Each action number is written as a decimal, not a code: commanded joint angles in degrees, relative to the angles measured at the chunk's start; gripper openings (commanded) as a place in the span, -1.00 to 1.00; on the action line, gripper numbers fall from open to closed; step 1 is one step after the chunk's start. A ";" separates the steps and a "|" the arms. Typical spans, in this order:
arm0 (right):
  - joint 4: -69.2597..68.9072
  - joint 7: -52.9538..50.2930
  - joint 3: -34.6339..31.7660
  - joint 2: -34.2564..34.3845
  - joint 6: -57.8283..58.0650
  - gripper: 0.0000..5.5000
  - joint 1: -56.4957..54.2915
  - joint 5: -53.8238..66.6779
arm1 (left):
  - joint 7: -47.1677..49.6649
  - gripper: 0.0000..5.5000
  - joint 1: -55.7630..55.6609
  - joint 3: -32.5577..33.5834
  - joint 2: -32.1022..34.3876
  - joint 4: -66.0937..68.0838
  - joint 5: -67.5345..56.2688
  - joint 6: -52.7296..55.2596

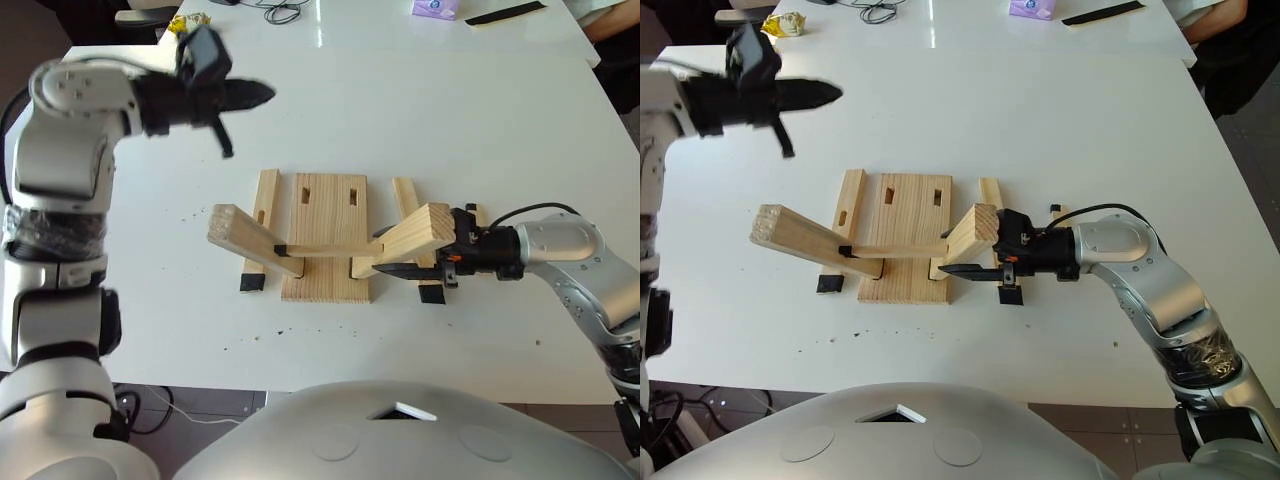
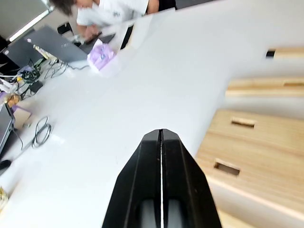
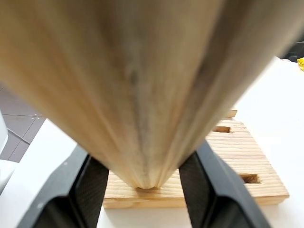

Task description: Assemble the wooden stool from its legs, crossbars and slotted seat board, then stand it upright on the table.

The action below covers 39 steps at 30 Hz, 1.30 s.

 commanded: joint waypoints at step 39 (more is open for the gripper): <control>0.71 1.94 1.11 -2.05 6.46 -0.26 -1.17 -1.26 | 17.77 -0.72 17.00 1.28 -3.93 -19.51 4.20 23.11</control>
